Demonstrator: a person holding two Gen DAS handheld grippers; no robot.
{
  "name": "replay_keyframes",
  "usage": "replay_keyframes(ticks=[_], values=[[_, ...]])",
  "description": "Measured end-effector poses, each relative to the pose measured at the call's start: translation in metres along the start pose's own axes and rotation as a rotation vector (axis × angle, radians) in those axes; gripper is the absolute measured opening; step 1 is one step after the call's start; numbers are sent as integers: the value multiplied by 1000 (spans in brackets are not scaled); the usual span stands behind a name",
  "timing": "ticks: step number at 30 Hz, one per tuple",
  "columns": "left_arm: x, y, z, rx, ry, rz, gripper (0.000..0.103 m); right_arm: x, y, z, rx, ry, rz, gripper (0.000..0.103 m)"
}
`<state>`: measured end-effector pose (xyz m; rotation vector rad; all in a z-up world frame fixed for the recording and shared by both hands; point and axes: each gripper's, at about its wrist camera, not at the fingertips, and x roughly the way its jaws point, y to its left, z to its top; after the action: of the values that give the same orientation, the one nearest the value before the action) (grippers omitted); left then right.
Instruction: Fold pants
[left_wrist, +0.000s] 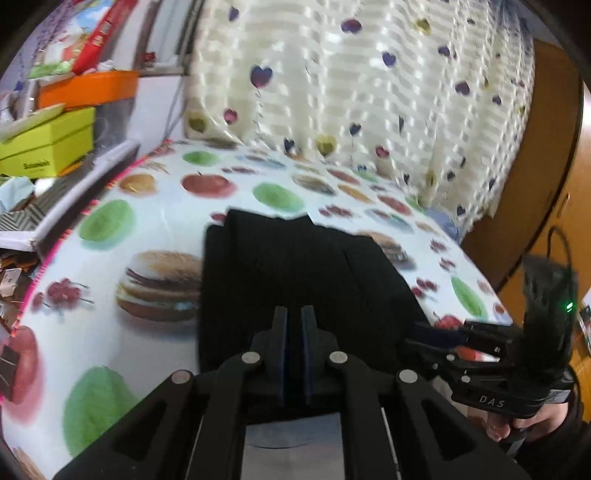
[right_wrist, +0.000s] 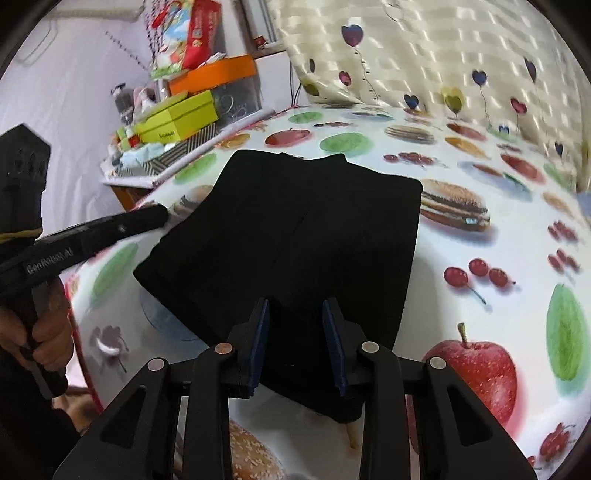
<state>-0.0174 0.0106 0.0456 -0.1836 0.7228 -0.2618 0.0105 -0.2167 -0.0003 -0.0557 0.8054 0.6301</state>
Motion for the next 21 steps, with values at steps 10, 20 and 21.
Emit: replay_keyframes(ticks=[10,20,21], values=[[15,-10,-16,91,43,100,9,-2,5,-5,-33,-5,2,34],[2,-18,-9,117,22,154,11,-18,4,-4,-40,-37,-16,46],[1,-18,-8,117,16,160,13,-19,1,-4,-27,-38,-15,47]])
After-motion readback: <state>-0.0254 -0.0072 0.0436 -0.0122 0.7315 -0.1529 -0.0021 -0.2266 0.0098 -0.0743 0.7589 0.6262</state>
